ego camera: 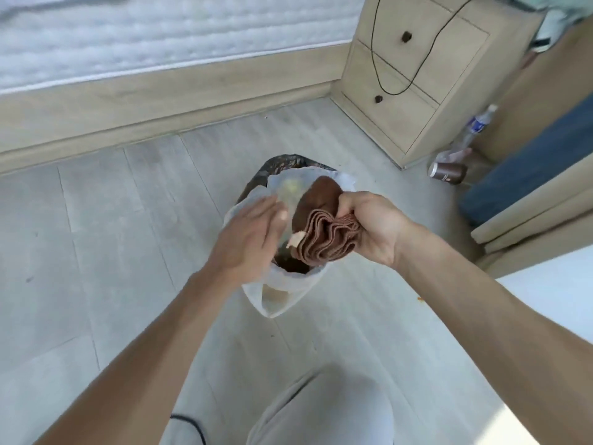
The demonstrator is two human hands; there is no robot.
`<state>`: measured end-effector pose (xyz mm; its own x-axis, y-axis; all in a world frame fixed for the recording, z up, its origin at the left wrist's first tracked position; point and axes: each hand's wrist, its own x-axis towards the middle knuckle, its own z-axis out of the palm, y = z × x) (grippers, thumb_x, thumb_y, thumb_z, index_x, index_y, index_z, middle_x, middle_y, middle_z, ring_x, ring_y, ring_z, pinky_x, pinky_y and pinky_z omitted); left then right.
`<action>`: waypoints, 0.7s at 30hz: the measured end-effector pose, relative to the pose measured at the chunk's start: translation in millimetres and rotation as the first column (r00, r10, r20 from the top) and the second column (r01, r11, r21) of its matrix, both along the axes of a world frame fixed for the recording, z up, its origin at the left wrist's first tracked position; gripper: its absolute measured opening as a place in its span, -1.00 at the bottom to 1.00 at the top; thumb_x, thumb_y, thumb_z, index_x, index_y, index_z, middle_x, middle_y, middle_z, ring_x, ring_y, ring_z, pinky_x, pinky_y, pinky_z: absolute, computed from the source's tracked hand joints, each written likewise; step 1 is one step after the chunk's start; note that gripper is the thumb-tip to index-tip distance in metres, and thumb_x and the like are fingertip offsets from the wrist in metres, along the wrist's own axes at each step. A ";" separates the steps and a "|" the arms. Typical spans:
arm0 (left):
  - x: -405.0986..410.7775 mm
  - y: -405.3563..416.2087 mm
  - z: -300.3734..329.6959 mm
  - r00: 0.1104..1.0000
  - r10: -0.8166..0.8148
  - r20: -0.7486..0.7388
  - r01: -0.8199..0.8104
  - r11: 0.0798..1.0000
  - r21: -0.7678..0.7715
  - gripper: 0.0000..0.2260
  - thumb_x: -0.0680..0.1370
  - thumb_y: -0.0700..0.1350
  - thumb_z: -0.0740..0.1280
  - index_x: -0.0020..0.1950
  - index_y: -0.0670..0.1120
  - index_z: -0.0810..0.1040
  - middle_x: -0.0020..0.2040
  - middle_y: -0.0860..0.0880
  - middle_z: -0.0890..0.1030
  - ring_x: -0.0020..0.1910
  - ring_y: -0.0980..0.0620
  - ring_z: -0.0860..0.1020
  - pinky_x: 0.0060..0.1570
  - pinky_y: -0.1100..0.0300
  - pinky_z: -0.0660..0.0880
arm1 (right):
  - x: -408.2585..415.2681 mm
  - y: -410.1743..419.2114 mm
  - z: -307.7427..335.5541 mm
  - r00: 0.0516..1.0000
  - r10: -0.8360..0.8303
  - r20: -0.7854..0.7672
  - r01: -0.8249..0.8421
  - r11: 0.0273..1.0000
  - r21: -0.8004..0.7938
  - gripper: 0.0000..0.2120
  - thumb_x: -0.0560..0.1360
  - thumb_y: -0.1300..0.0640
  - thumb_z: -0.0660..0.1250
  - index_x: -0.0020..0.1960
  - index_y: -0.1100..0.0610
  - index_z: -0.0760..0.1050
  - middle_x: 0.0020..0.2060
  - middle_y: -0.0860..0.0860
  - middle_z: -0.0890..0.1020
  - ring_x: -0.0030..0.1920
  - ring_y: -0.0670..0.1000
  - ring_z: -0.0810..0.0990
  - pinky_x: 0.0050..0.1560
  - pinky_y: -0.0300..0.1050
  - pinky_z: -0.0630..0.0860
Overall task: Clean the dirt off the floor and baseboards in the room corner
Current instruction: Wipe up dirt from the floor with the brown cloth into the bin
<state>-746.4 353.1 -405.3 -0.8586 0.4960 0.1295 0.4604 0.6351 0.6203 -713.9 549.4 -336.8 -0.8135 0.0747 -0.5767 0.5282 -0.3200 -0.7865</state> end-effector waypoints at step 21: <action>-3.5 50.7 -9.8 0.972 -0.196 0.132 0.182 0.977 0.110 -0.46 0.73 0.16 -0.13 0.38 0.00 0.56 0.35 0.07 0.57 0.43 0.11 0.46 0.35 0.18 0.34 | 7.0 41.6 -12.8 0.995 -0.102 0.016 0.099 0.988 0.120 -0.49 0.32 0.53 0.01 0.16 0.47 0.55 -0.12 0.27 0.63 -0.24 0.19 0.68 -0.31 -0.09 0.62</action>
